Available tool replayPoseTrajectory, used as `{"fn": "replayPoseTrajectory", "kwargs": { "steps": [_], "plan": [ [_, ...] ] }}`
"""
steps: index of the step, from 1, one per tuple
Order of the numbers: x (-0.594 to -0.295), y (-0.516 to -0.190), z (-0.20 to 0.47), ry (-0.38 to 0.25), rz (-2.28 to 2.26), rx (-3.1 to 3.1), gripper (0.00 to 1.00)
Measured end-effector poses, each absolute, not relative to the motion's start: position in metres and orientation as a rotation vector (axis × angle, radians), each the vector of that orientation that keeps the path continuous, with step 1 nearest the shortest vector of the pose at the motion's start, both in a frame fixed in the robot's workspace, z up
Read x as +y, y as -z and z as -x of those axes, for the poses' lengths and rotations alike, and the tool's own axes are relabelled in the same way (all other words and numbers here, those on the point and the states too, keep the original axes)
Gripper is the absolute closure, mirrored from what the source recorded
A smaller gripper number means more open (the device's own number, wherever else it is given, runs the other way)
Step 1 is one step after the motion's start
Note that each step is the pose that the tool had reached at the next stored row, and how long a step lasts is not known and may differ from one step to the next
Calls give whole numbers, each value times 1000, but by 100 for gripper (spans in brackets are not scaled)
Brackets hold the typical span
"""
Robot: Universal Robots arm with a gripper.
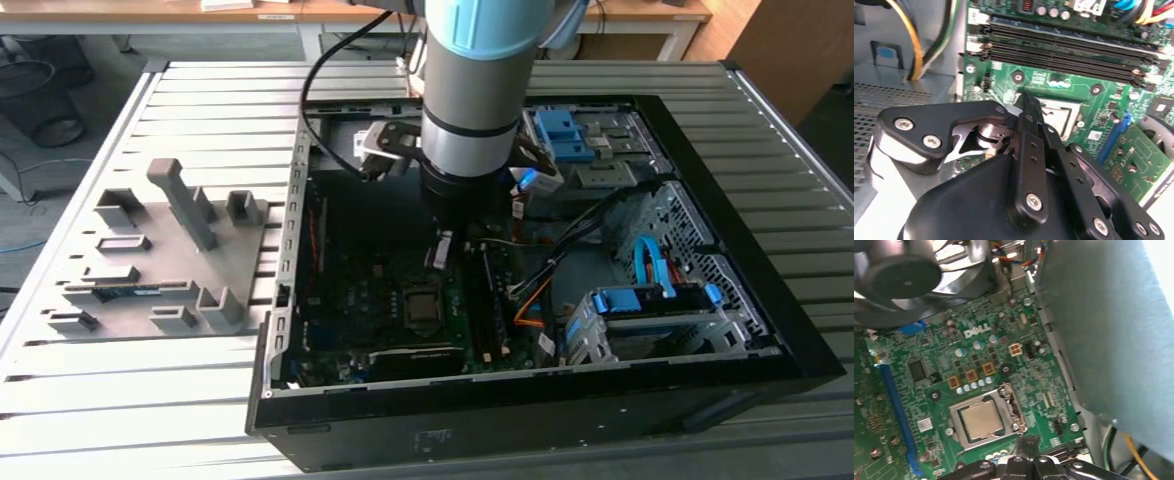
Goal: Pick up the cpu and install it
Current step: 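Install the first cpu locking lever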
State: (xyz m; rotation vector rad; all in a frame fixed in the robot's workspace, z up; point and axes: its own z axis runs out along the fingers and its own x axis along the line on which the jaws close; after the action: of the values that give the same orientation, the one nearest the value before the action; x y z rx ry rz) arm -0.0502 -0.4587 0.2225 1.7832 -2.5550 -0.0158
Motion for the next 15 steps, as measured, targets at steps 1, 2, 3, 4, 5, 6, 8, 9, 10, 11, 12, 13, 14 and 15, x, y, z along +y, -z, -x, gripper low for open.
{"fn": "replayPoseTrajectory", "kwargs": {
  "steps": [1, 2, 3, 4, 5, 6, 8, 9, 10, 11, 12, 13, 14, 15],
  "plan": [
    [-461, -222, 50, 16, -1784, -2555, 90],
    [-464, -222, 50, 16, -1784, -2555, 90],
    [-466, -221, 50, 16, -1785, -2554, 90],
    [-468, -221, 50, 16, -1787, -2553, 90],
    [-469, -220, 51, 16, -1788, -2552, 90],
    [-470, -218, 50, 16, -1790, -2550, 90],
    [-471, -214, 51, 16, -1794, -2548, 90],
    [-472, -213, 51, 15, -1796, -2546, 90],
    [-473, -212, 51, 15, -1798, -2544, 90],
    [-473, -211, 51, 15, -1800, -2543, 90],
    [-474, -210, 50, 15, -1802, -2541, 90],
    [-475, -209, 51, 14, -1804, -2539, 90],
    [-476, -209, 50, 12, -1805, -2538, 90],
    [-477, -209, 51, 10, -1806, -2536, 90]
  ]
}}
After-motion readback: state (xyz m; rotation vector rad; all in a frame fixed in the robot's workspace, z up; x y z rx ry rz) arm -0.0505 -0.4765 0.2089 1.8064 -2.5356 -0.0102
